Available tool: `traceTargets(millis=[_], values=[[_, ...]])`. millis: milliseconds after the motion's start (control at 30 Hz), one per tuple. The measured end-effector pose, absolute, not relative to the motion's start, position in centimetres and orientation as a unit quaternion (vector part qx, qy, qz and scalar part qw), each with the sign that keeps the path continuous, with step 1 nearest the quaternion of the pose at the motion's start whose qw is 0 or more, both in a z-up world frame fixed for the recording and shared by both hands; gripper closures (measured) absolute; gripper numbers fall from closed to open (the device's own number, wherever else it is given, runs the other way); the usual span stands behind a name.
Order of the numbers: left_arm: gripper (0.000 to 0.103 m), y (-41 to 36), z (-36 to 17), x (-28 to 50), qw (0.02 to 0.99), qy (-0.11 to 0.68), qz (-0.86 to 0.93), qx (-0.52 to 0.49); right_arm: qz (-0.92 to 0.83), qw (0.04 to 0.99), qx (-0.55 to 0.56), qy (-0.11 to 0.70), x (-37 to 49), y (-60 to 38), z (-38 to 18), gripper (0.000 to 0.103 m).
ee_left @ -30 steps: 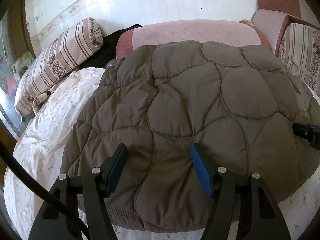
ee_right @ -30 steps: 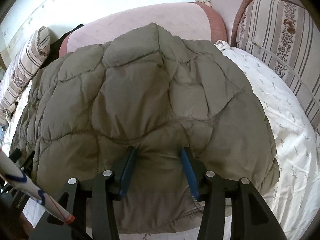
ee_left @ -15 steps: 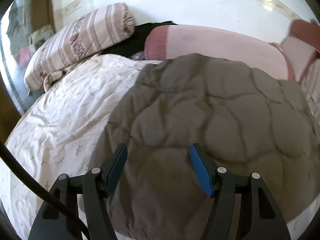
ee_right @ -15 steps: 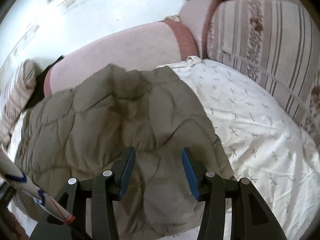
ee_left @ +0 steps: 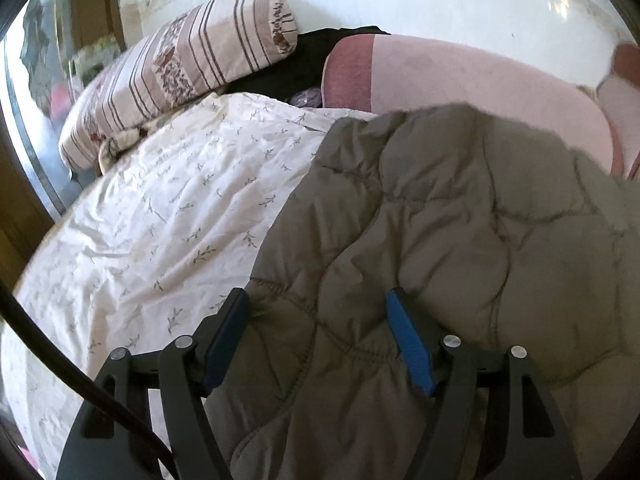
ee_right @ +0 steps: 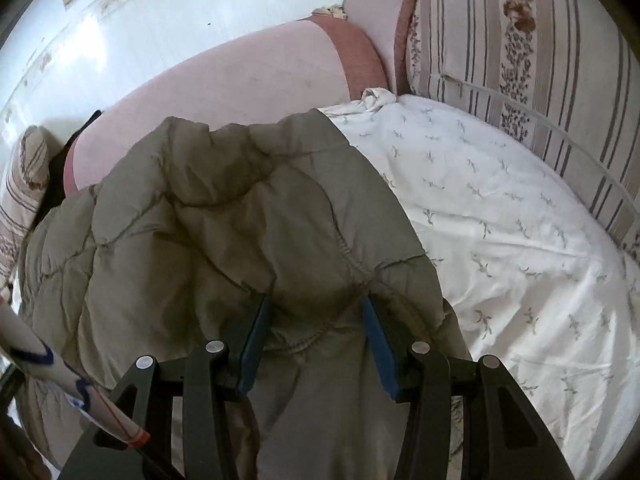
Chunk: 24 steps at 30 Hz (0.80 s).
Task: Fold large clothes
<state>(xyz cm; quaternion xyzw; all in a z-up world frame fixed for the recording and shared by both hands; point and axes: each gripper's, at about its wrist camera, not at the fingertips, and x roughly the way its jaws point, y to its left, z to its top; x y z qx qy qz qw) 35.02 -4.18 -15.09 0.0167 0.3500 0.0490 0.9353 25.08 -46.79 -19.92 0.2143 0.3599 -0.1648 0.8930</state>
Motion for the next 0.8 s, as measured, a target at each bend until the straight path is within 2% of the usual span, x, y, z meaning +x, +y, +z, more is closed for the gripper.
traceTargets(millis=[100, 167, 200, 367, 600, 667, 800], values=[[0.032, -2.3, -14.1, 34.7, 0.933, 0.358, 0.034, -0.026, -0.145, 0.898, 0.246, 0.333, 23.2, -47.9, -18.0, 0.046], [0.025, -0.7, -14.0, 34.4, 0.926, 0.373, 0.022, -0.059, -0.161, 0.901, 0.250, 0.315, 21.2, -49.1, -17.0, 0.025], [0.023, 0.1, -14.0, 34.2, 0.921, 0.383, 0.020, -0.072, -0.172, 0.900, 0.252, 0.312, 20.3, -49.7, -16.9, 0.023], [0.021, 4.8, -15.0, 32.1, 0.884, 0.443, -0.001, -0.151, -0.198, 0.864, 0.320, 0.334, 15.5, -53.7, -19.4, 0.021], [0.019, 9.3, -18.8, 28.4, 0.822, 0.476, -0.008, -0.313, -0.125, 0.780, 0.516, 0.331, 12.2, -55.8, -25.0, 0.019], [0.019, 9.2, -19.9, 28.5, 0.809, 0.471, -0.026, -0.351, -0.102, 0.776, 0.525, 0.334, 13.1, -54.9, -25.4, 0.019], [0.019, 7.4, -20.5, 30.2, 0.807, 0.466, -0.065, -0.357, -0.086, 0.776, 0.529, 0.332, 15.3, -53.4, -26.0, 0.017]])
